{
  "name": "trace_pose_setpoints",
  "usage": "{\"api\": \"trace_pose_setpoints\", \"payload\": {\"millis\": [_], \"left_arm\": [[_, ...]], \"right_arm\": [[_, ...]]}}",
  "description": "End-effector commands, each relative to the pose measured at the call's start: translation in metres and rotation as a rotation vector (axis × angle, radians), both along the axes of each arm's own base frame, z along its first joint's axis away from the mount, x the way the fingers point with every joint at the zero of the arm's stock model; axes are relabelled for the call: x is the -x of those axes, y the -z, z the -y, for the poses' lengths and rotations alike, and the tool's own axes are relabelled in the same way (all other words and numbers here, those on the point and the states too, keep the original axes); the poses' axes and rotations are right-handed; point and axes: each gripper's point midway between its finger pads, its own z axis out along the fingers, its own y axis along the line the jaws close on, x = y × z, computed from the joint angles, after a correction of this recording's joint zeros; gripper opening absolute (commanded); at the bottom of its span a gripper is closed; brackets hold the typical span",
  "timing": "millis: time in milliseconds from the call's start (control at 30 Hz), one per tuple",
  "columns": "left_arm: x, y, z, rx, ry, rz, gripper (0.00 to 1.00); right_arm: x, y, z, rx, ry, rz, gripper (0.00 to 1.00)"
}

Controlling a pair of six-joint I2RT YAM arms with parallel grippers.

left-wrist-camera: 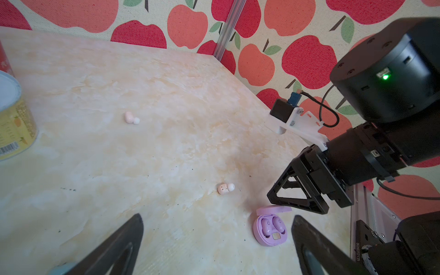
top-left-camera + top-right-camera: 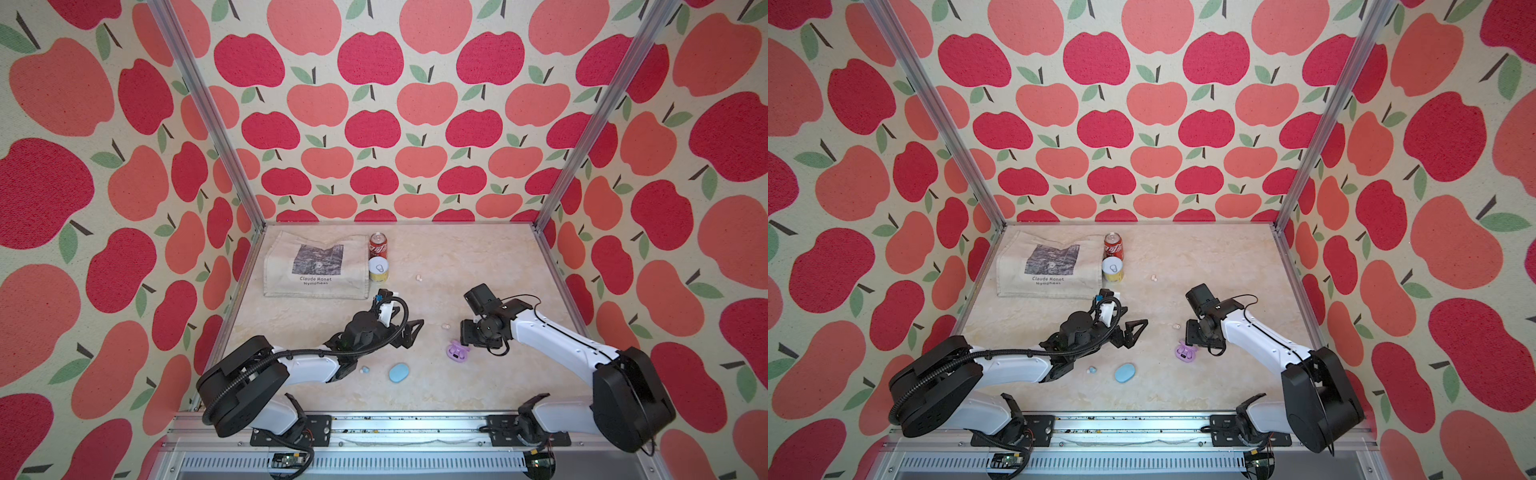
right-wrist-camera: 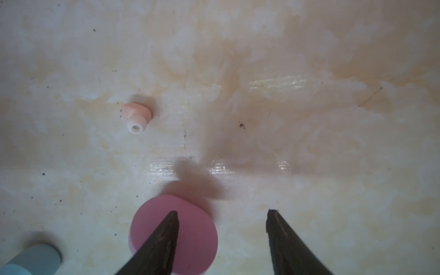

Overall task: Insert wireless bluetooth earbuds into charging case
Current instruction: Close the charging case at the center of the table, then pick up the charging case from the center of the table.

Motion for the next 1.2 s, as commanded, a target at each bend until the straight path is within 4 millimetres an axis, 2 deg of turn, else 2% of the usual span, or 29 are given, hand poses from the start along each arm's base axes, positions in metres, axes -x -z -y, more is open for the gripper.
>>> {"api": "trace_pose_setpoints", "payload": {"millis": [0, 200, 333, 433, 567, 700, 867, 1000, 1167], "left_arm": [[-0.001, -0.005, 0.007, 0.013, 0.017, 0.006, 0.99], [0.000, -0.006, 0.007, 0.010, 0.017, 0.007, 0.99], [0.000, -0.005, 0.009, 0.008, 0.022, 0.008, 0.99], [0.000, -0.005, 0.009, 0.007, 0.024, 0.006, 0.99], [0.001, -0.005, 0.009, 0.008, 0.025, 0.010, 0.99], [0.000, -0.005, 0.010, 0.011, 0.025, 0.010, 0.99], [0.001, -0.004, 0.010, 0.011, 0.028, 0.010, 0.99], [0.001, -0.005, 0.008, 0.013, 0.026, 0.012, 0.99], [0.001, -0.004, 0.008, 0.013, 0.025, 0.012, 0.99]], "right_arm": [[0.014, 0.003, -0.002, -0.010, 0.007, -0.016, 0.62], [0.017, -0.006, -0.004, -0.024, 0.008, 0.016, 0.62], [0.013, -0.020, -0.014, -0.076, -0.029, 0.049, 0.62], [0.016, -0.026, -0.028, -0.121, -0.134, 0.044, 0.63], [0.030, -0.034, -0.048, -0.187, -0.360, 0.026, 0.65], [0.038, -0.039, -0.056, -0.199, -0.524, 0.016, 0.66], [0.034, -0.035, -0.069, -0.194, -0.618, -0.006, 0.68], [0.028, -0.024, -0.074, -0.140, -0.664, -0.043, 0.75], [0.023, -0.005, -0.069, -0.040, -0.659, -0.111, 0.75]]}}
